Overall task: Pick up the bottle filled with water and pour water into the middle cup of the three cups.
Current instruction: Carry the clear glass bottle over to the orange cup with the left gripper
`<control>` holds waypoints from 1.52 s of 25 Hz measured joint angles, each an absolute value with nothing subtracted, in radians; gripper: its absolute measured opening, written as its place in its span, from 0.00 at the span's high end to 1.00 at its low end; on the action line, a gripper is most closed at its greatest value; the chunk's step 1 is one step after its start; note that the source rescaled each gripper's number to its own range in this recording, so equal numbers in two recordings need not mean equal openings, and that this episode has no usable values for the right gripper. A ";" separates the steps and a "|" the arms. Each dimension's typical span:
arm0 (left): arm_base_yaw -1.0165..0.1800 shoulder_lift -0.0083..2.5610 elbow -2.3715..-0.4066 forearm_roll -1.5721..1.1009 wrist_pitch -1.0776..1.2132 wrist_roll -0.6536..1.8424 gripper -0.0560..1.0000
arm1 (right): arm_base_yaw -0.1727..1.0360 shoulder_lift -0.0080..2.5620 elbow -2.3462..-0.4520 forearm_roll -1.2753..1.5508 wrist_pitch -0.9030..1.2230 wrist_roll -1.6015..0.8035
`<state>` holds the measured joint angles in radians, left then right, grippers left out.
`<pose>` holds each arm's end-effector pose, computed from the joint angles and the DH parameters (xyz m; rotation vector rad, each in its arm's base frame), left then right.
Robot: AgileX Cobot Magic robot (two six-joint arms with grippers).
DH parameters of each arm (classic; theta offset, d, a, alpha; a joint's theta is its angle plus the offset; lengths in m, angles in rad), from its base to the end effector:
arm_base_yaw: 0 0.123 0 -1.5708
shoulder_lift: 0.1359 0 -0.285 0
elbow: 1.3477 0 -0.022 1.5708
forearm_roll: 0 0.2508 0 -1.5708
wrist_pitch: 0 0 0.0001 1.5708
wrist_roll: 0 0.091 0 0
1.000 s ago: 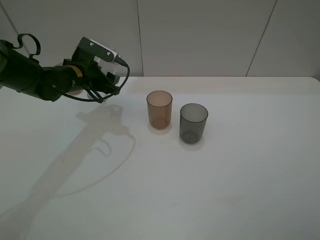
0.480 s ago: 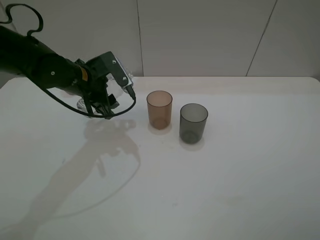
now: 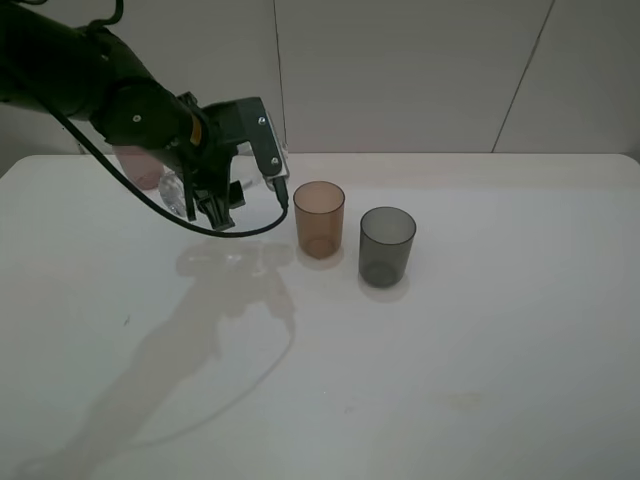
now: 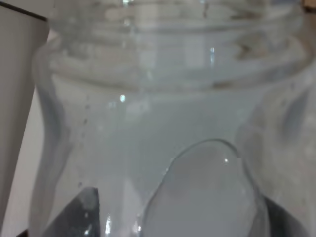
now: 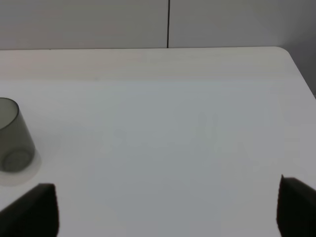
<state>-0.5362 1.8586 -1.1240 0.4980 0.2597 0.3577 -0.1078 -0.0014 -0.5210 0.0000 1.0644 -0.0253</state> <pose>0.3394 -0.1887 0.1796 1.5207 1.9330 0.2848 -0.0076 0.0008 0.2828 0.0836 2.0249 -0.0841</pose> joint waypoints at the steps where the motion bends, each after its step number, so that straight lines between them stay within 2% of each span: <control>1: -0.546 1.859 -1.136 0.504 0.280 0.358 0.94 | -0.108 -0.001 -0.521 0.000 1.064 -0.025; 11: -0.604 1.859 -1.168 0.600 0.406 0.358 0.94 | -0.108 -0.001 -0.521 0.000 1.064 -0.025; 38: -0.611 1.971 -1.213 0.807 0.370 0.358 0.94 | -0.108 -0.001 -0.521 0.000 1.064 -0.025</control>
<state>-0.6111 1.9709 -1.2131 0.8069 0.3704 0.3577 -0.1078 -0.0014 -0.5210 0.0000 1.0644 -0.0253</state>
